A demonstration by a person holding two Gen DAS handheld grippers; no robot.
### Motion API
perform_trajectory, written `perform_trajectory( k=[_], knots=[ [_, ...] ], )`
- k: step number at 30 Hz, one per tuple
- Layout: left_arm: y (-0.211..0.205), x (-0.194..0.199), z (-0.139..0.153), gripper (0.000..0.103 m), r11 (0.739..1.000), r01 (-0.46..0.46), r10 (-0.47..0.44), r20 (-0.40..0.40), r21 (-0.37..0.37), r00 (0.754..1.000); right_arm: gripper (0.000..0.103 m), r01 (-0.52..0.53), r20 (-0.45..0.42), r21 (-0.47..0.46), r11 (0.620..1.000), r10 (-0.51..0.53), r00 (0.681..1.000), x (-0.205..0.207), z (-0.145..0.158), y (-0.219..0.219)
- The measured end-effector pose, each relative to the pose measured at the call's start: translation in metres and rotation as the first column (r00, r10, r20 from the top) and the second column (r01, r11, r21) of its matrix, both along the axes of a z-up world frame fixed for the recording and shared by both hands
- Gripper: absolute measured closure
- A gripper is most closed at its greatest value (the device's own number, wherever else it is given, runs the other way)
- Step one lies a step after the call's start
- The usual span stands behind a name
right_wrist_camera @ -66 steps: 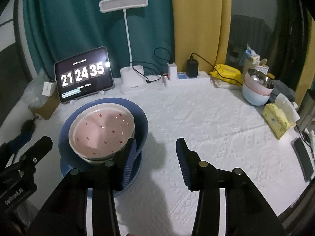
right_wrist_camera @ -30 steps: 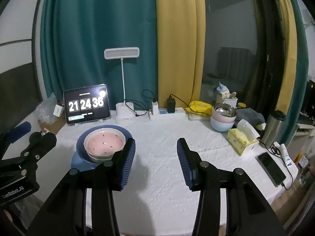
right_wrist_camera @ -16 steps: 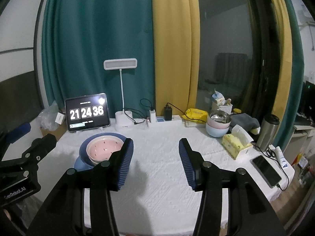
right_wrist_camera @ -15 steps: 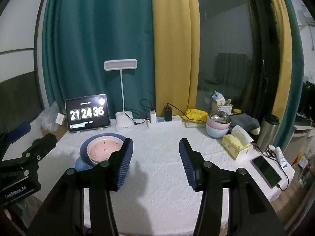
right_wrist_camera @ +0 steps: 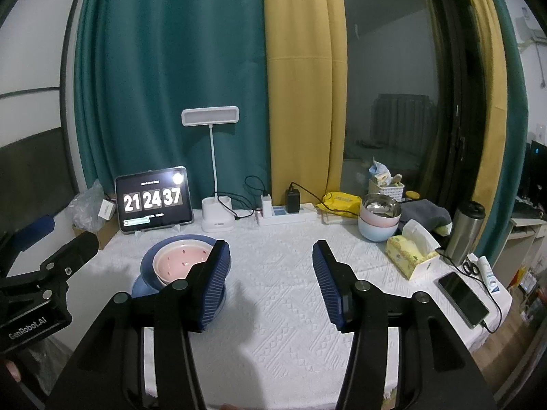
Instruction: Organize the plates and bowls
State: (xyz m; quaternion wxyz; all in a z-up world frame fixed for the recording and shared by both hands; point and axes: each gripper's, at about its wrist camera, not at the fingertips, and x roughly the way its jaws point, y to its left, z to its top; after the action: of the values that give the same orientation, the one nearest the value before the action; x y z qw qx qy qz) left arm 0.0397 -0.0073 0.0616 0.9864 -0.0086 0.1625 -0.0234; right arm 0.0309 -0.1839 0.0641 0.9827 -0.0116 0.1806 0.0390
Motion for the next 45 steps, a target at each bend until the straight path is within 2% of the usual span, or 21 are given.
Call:
perform_trajectory(
  k=[45],
  knots=[
    [0.0034,0.0061,-0.0090,0.011,1.000,-0.022,0.022,-0.024,-0.004,0.999,0.049,0.001,-0.012,0.000,1.000,-0.001,1.000,0.0013,-0.0029,0.0011]
  ],
)
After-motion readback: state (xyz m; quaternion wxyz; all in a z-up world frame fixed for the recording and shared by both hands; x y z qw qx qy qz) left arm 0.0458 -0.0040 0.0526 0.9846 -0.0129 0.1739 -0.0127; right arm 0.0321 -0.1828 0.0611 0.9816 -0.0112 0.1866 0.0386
